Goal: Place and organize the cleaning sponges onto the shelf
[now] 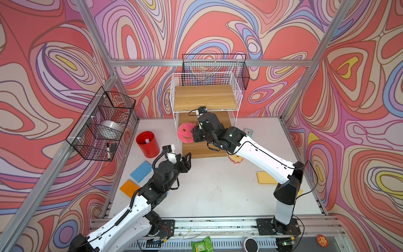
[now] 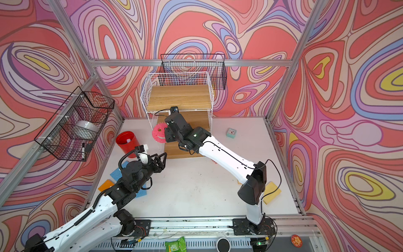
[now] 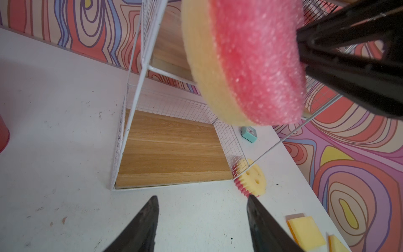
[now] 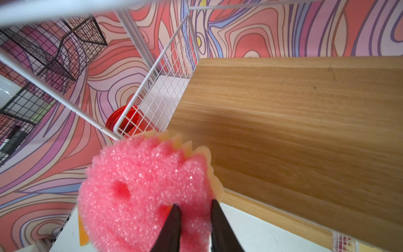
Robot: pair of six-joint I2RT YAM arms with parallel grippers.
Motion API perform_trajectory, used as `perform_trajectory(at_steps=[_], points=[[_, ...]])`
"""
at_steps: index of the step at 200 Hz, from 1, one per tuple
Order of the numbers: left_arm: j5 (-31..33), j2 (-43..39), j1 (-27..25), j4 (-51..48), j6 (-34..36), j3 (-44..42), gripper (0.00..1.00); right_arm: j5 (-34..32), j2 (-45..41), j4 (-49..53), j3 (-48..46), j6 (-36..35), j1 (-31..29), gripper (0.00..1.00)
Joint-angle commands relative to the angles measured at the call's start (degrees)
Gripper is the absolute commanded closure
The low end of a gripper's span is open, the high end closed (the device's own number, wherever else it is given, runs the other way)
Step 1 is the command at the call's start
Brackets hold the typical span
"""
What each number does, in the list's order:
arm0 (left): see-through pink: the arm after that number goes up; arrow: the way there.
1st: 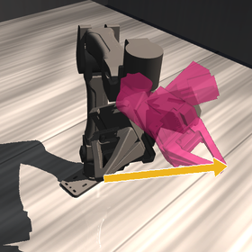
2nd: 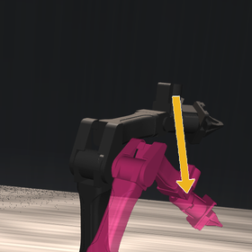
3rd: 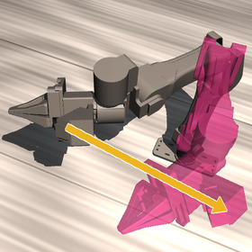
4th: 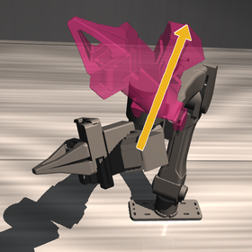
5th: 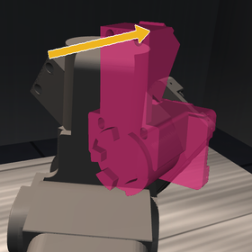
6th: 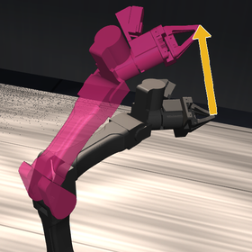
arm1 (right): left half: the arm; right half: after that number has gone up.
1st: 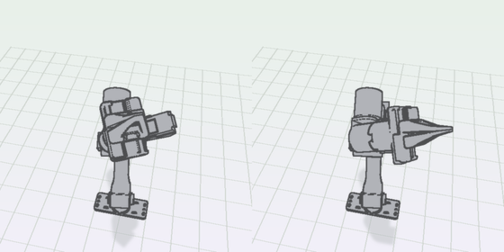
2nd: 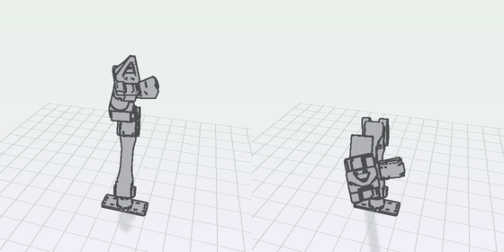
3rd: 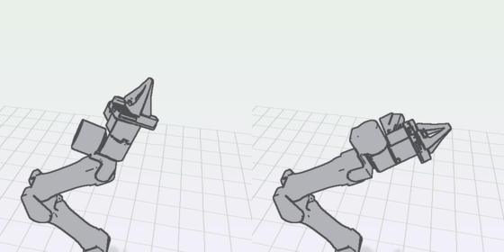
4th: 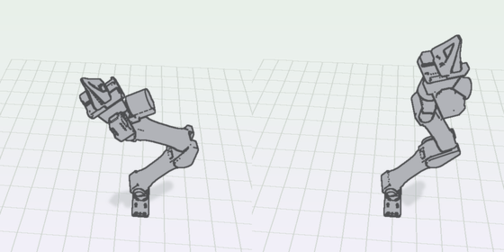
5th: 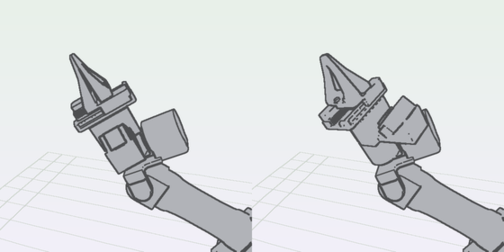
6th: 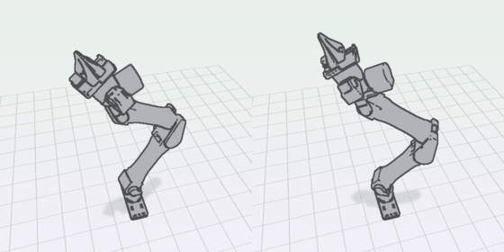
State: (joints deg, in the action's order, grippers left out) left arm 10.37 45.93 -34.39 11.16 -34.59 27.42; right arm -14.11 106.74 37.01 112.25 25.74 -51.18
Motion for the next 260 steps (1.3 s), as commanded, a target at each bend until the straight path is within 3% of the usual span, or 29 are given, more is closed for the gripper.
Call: perform_trajectory(at_steps=[1, 92, 128, 168, 213, 239, 249, 260], points=[[-0.1, 0.8, 0.4, 4.6, 0.5, 1.6, 0.34, -1.7, -1.3, -3.3, -3.2, 0.5, 0.8, 0.75], [0.5, 8.9, 0.4, 7.4, 2.2, 7.6, 0.35, -3.0, -3.1, -6.6, -8.4, 0.0, 0.6, 0.72], [1.2, 9.3, 0.5, 8.0, 1.5, 6.4, 0.35, -3.4, -3.4, -6.7, -9.1, -0.1, 0.6, 0.72], [0.5, 8.8, 0.5, 6.7, -0.2, 3.7, 0.35, -1.8, -6.1, -7.0, -12.3, -1.7, 0.2, 0.61], [-1.6, 6.8, 0.4, 2.5, -0.5, -0.1, 0.19, 0.7, -13.4, -8.0, -20.0, -4.5, -2.5, 0.48], [-1.7, 3.4, -0.6, -0.6, -0.6, -2.6, 0.11, 2.9, -20.1, -7.8, -28.1, -2.2, -3.2, 0.38], [-1.2, 2.6, -1.9, -2.6, 0.0, -3.0, 0.01, 3.0, -23.1, -7.3, -31.5, -0.9, -3.5, 0.35], [0.8, 2.2, -4.3, -4.4, 1.1, -3.1, 0.0, 2.9, -26.1, -6.7, -34.9, 1.0, -3.5, 0.31]])
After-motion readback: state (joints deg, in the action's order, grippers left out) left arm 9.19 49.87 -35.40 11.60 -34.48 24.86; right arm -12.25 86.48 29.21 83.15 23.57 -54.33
